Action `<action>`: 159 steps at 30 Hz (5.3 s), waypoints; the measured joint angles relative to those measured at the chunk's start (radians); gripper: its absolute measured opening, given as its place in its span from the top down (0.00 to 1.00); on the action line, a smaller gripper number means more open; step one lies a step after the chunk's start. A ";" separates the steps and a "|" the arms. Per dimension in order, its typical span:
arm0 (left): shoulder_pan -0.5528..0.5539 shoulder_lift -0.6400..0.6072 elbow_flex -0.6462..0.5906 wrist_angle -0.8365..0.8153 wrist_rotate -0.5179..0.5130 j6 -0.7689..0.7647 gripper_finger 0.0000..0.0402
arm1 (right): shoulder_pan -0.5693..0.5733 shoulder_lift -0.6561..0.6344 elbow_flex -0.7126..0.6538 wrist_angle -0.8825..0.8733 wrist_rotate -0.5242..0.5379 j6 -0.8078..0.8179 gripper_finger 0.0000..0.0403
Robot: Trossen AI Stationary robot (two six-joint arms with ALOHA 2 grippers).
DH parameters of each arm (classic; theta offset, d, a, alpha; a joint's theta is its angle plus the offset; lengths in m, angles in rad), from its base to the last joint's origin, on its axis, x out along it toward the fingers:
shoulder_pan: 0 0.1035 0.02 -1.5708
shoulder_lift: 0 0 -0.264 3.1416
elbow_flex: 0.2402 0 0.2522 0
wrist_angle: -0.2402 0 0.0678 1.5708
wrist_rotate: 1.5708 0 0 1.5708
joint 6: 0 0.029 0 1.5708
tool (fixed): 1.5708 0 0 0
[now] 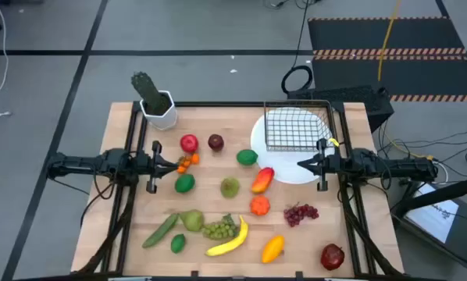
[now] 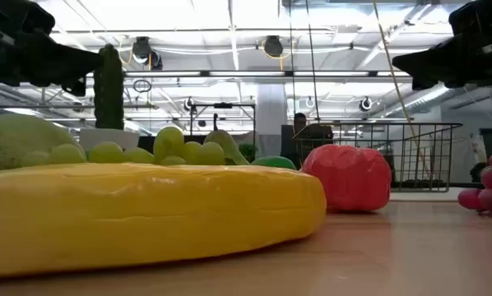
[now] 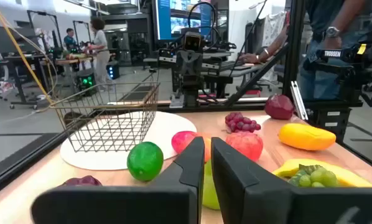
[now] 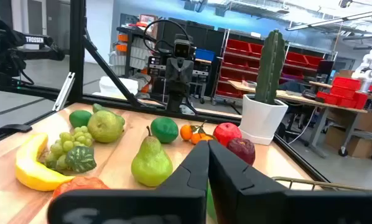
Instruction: Build produce basket
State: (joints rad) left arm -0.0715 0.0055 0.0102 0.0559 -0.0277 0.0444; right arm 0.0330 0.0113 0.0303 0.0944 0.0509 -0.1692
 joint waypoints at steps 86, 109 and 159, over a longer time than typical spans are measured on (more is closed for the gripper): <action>0.000 0.000 0.000 0.000 0.000 0.000 0.92 | -0.001 0.000 0.000 -0.028 -0.002 0.016 1.00; 0.000 0.000 0.000 0.000 0.000 0.000 0.92 | 0.016 0.603 0.736 -0.254 -0.054 0.100 1.00; 0.000 0.000 0.000 0.000 0.000 -0.027 0.92 | 0.140 1.366 1.931 -1.259 0.000 0.329 1.00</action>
State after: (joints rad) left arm -0.0713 0.0055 0.0101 0.0563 -0.0277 0.0170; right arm 0.1734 1.3769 1.9614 -1.1644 0.0508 0.1600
